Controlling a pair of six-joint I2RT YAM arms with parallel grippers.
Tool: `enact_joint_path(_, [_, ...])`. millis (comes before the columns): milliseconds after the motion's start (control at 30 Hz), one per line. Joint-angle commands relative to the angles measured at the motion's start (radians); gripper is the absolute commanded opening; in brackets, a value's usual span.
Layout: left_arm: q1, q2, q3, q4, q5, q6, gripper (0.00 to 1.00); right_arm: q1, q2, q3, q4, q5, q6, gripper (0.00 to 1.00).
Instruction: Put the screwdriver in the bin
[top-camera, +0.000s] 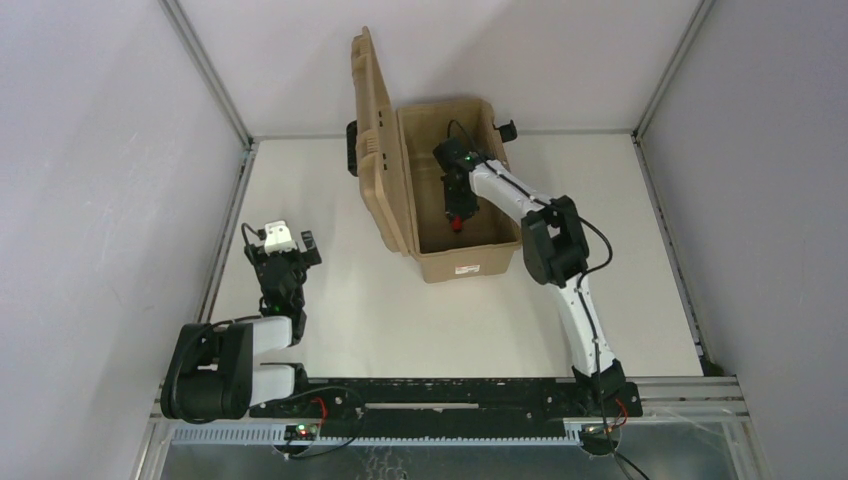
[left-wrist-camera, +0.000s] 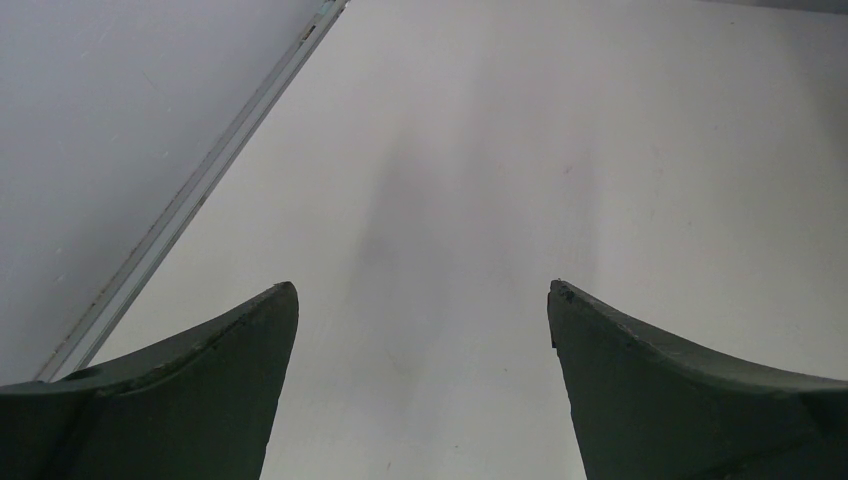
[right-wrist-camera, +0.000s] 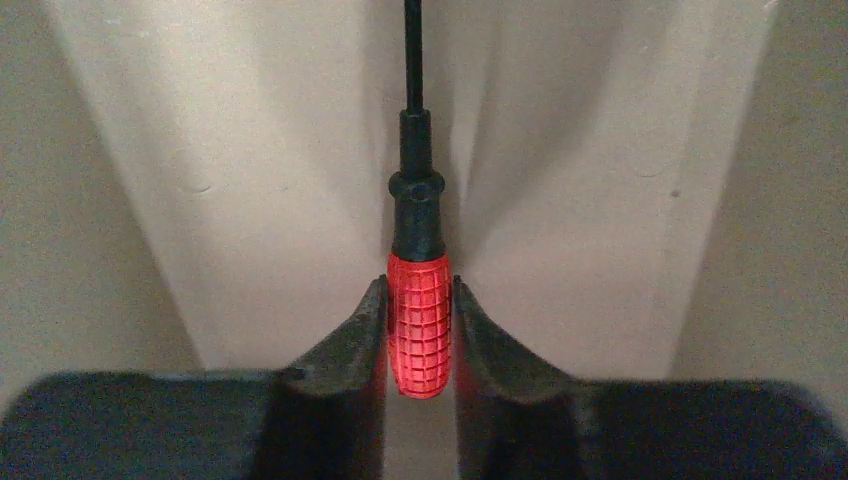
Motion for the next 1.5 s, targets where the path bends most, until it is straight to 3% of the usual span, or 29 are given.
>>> enact_joint_path(0, [0.007,-0.002,0.044,0.052,0.010,-0.001,1.00,0.012,0.032,0.063,0.002,0.016,0.039,0.34])
enact_joint_path(67, [0.007,-0.002,0.044,0.052,0.010,0.000,1.00,0.017,0.028,0.070,0.000,0.014,0.032,0.46])
enact_joint_path(233, [0.007,-0.002,0.044,0.052,0.010,-0.001,1.00,0.029,-0.060,0.151,-0.041,0.016,-0.040,0.65])
enact_joint_path(533, [0.007,-0.003,0.044,0.051,0.010,-0.001,1.00,0.018,-0.346,0.153,-0.058,0.151,-0.181,0.84])
enact_joint_path(633, [0.007,-0.002,0.044,0.052,0.010,-0.001,1.00,-0.034,-0.417,0.108,-0.043,0.121,-0.212,0.88])
enact_joint_path(700, [0.007,-0.002,0.044,0.052,0.010,-0.001,1.00,-0.090,-0.450,0.101,-0.065,0.104,-0.217,0.99])
enact_joint_path(1100, [0.007,-0.002,0.044,0.052,0.010,-0.001,1.00,-0.504,-0.585,-0.045,-0.013,-0.018,-0.328,1.00])
enact_joint_path(1467, [0.007,-0.002,0.044,0.052,0.010,-0.001,1.00,-0.730,-0.664,-0.229,0.115,-0.183,-0.304,1.00])
